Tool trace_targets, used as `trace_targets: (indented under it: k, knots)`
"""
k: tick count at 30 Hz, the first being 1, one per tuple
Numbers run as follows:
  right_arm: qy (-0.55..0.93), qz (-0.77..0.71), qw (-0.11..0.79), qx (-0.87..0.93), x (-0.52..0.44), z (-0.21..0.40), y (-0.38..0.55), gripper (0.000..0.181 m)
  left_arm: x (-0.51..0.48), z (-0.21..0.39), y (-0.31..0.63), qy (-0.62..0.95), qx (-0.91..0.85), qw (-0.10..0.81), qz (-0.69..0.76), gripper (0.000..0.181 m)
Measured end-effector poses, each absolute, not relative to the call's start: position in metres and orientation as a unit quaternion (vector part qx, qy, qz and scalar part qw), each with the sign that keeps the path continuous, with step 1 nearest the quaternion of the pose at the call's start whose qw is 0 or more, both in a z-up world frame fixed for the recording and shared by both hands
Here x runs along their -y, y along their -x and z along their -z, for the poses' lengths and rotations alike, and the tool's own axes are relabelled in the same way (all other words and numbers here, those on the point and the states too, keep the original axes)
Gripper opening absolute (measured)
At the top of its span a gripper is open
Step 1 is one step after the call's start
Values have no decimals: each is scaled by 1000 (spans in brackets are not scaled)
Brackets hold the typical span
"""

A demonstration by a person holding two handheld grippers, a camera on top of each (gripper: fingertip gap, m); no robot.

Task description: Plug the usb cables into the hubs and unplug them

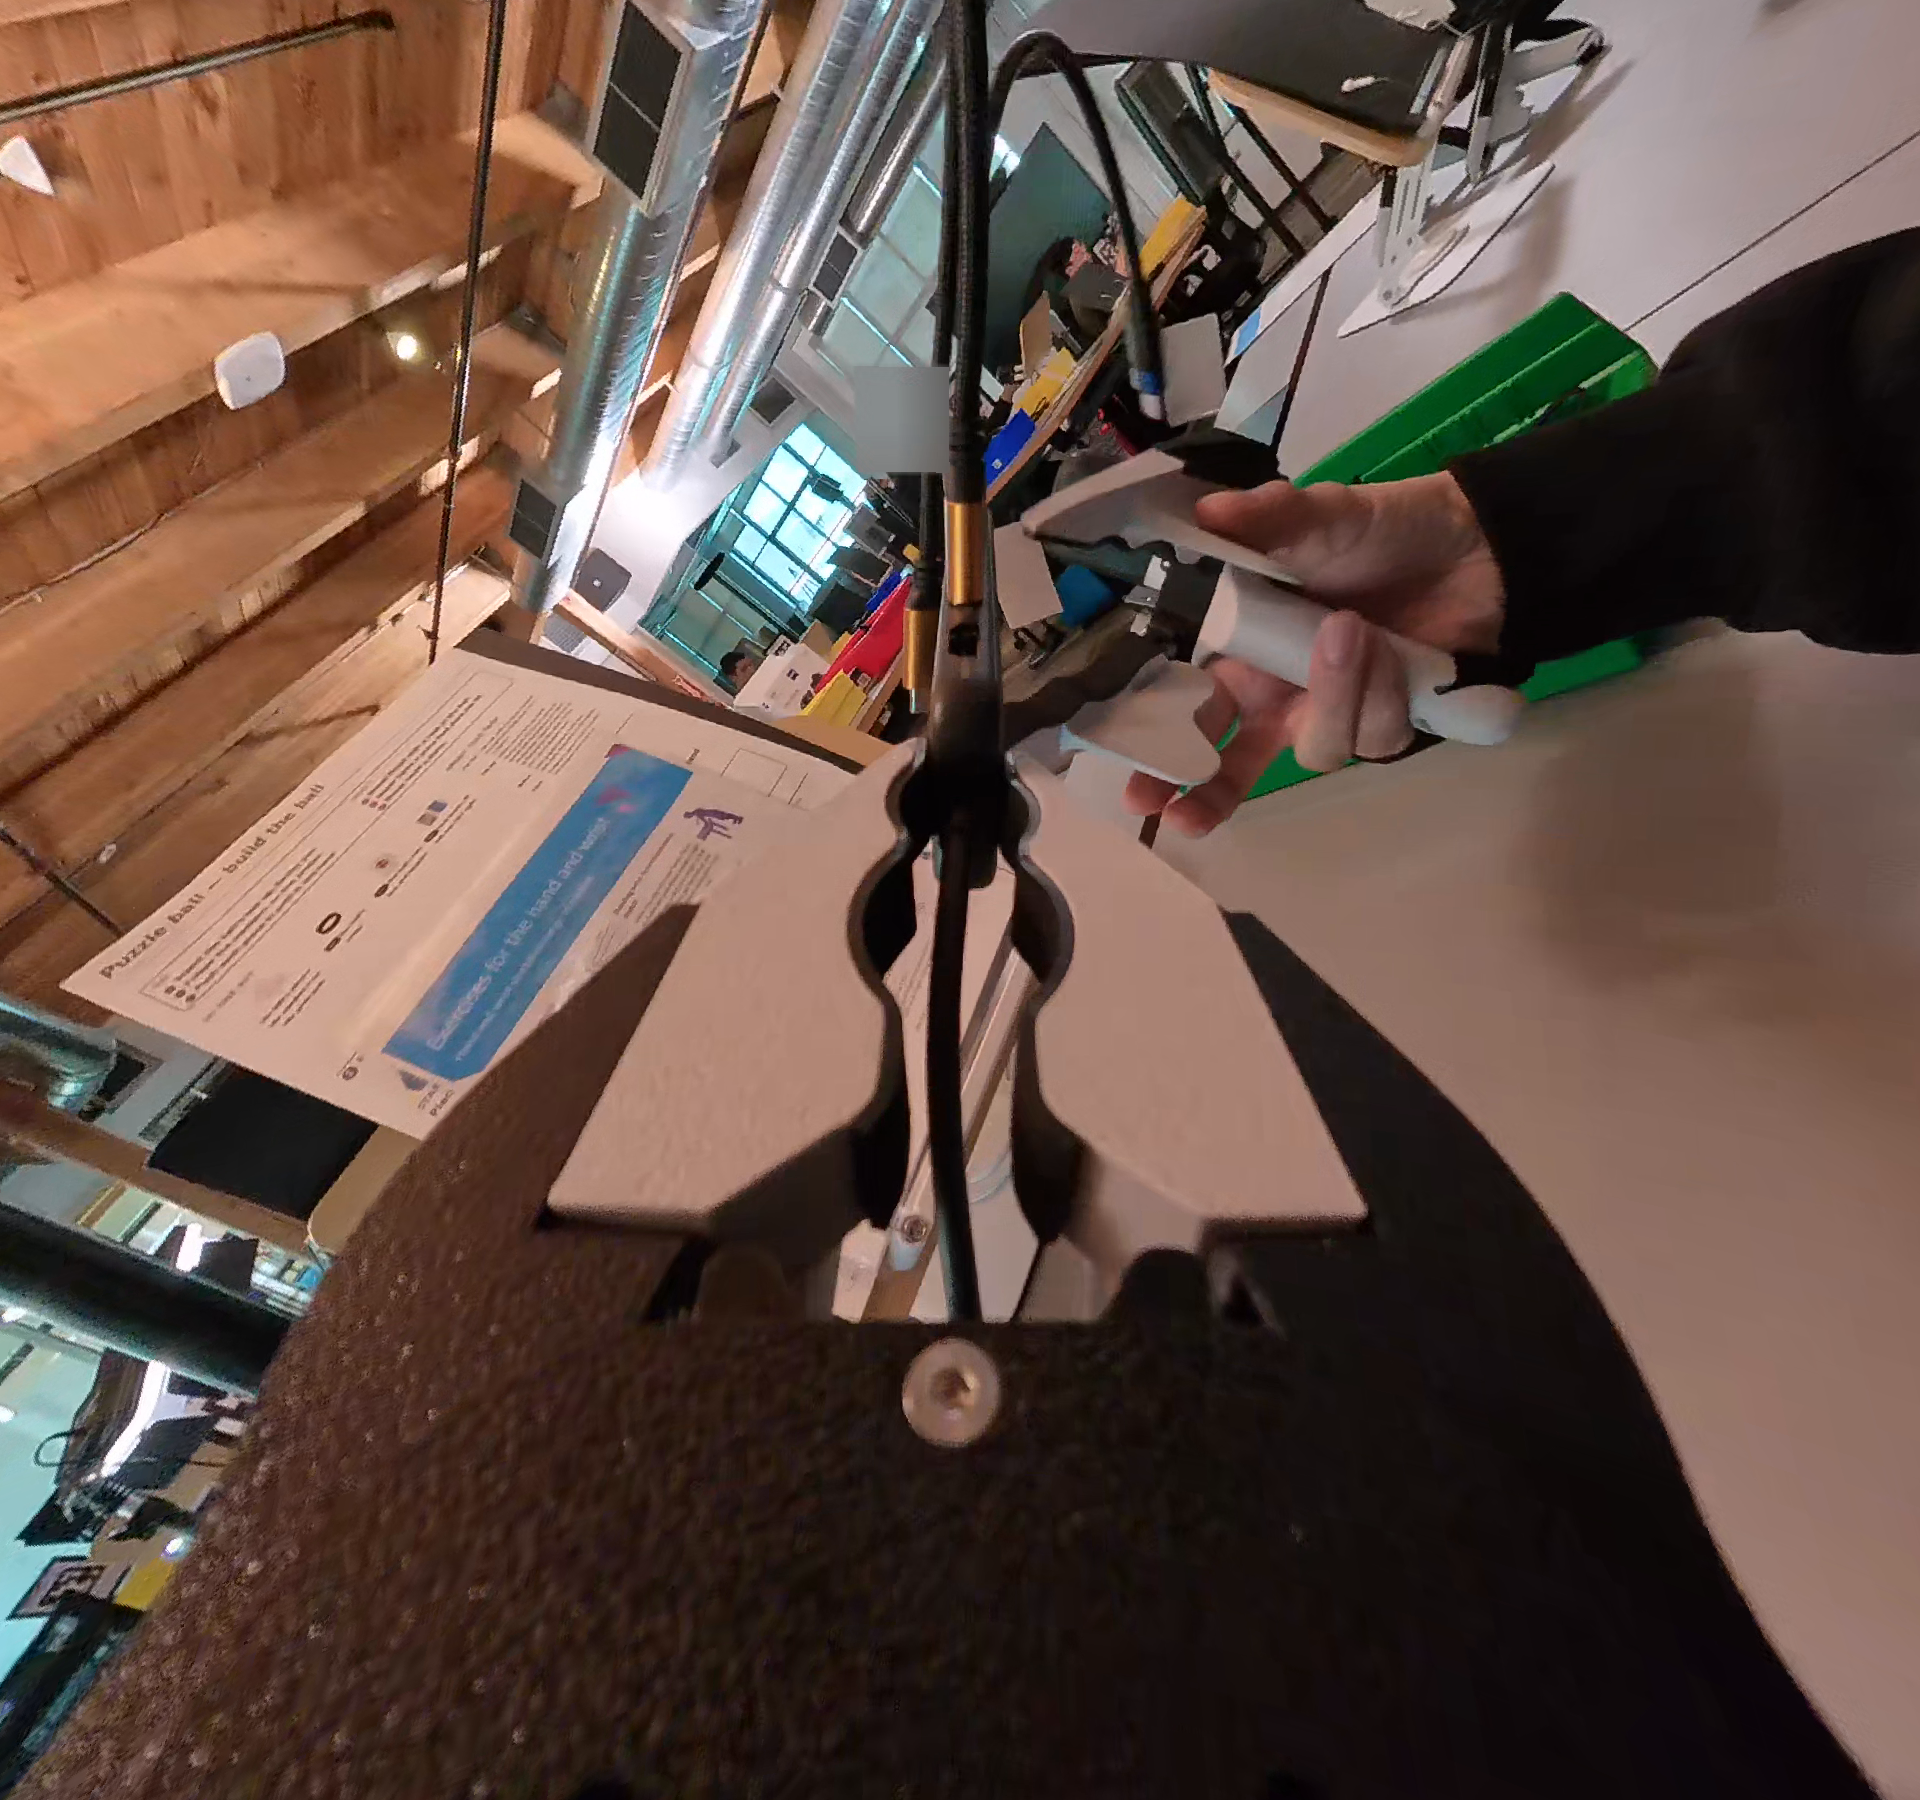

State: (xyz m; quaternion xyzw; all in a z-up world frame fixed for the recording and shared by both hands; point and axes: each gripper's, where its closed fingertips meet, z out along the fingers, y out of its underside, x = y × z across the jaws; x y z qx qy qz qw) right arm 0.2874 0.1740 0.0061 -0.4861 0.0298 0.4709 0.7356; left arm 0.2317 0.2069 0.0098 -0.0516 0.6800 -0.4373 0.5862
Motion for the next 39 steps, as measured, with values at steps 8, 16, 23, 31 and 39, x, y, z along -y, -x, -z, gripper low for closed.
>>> trace_targets:
  k: [8,16,23,31,39]
  knots:
    - [457,-493,740,-20,-173,-19,-277,53,-199,1,-236,22,-698,597,396,9]
    - [469,-422,776,-10,-175,-19,-286,46,-206,9,-247,85,-707,569,411,15]
    - [396,-382,835,12,-151,-36,-298,46,-196,-12,-236,214,-664,381,607,52]
    - [356,-366,858,57,-144,-38,-288,46,-177,6,-248,291,-652,242,657,76]
    - [338,-359,867,68,-138,-40,-287,46,-155,9,-258,277,-626,215,696,45]
